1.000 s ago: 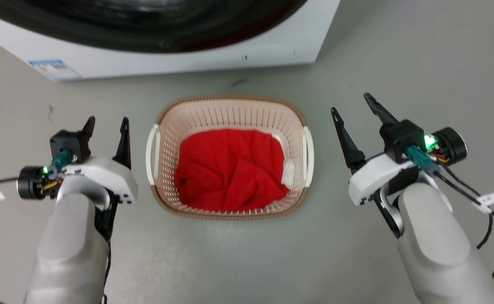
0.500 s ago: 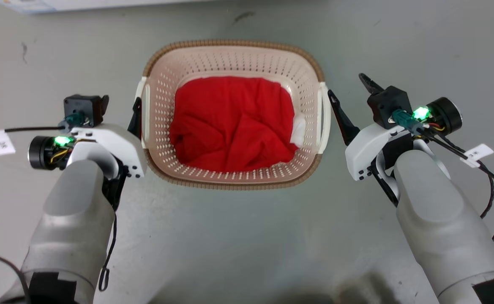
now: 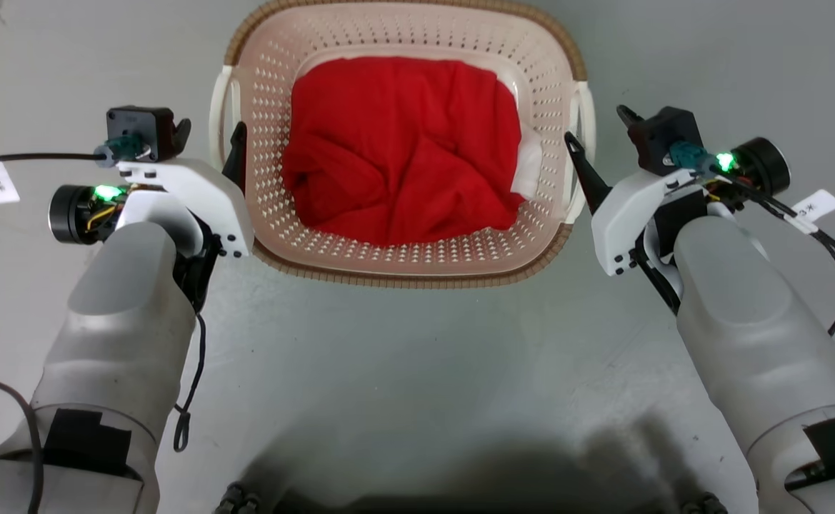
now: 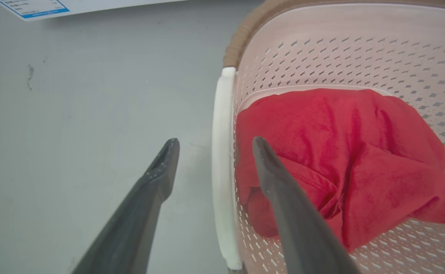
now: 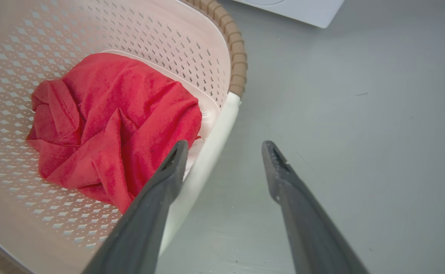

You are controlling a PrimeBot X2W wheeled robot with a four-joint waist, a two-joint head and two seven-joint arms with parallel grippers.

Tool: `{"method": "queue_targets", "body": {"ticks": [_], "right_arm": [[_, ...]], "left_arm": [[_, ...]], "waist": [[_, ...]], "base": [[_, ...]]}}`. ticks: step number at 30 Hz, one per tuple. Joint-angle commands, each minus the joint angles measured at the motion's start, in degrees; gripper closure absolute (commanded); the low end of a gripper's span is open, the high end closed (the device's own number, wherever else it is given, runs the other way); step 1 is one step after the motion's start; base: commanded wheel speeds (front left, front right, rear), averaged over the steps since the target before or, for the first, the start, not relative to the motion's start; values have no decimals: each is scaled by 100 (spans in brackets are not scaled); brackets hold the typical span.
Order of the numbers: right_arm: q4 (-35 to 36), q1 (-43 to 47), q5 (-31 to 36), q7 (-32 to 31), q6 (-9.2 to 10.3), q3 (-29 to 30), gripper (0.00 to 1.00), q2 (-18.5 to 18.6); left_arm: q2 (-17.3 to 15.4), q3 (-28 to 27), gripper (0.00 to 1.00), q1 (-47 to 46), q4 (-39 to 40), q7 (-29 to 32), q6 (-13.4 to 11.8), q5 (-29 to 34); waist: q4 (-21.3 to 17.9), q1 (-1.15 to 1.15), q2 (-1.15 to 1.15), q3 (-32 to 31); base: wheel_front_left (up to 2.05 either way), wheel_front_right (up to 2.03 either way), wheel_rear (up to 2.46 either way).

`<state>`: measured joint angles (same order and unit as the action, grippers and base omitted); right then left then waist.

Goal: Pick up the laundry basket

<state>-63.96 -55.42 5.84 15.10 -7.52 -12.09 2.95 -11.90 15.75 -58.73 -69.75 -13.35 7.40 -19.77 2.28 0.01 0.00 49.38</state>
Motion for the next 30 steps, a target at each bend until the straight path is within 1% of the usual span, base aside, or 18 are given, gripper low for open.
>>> {"method": "queue_targets", "body": {"ticks": [1,13,20,21,22,24,26,30], "right_arm": [[-82,-86,0,10,6,-24,0,-1],[-569,-542,133,10,8,-30,0,11],[-729,-611,-10,8,8,-144,0,16],[-715,-638,-45,8,8,-166,61,17],[-677,-667,-47,8,8,-183,100,16],[-701,-651,-73,9,7,-218,100,44],[-738,-647,-62,13,3,-268,100,85],[-788,-654,-87,12,3,-334,100,79]], "left_arm": [[-6,36,0,-89,-37,-8,8,-29],[63,384,0,-422,-218,-15,8,-357],[132,634,0,-519,-275,94,8,-499],[122,683,73,-532,-275,75,8,-505],[111,716,100,-542,-278,61,8,-525],[104,784,100,-535,-292,95,-5,-576],[25,864,100,-538,-300,97,0,-597],[79,973,100,-461,-323,115,-3,-695]], "waist": [[28,-1,0,121],[103,-1,0,573],[143,-1,0,670],[142,-1,0,679],[136,-1,0,687],[136,-1,0,684],[139,-1,0,665],[151,-1,0,579]], "base": [[0,0,0],[0,0,0],[0,0,0],[0,0,0],[0,0,0],[0,0,0],[0,0,0],[0,0,0]]}}
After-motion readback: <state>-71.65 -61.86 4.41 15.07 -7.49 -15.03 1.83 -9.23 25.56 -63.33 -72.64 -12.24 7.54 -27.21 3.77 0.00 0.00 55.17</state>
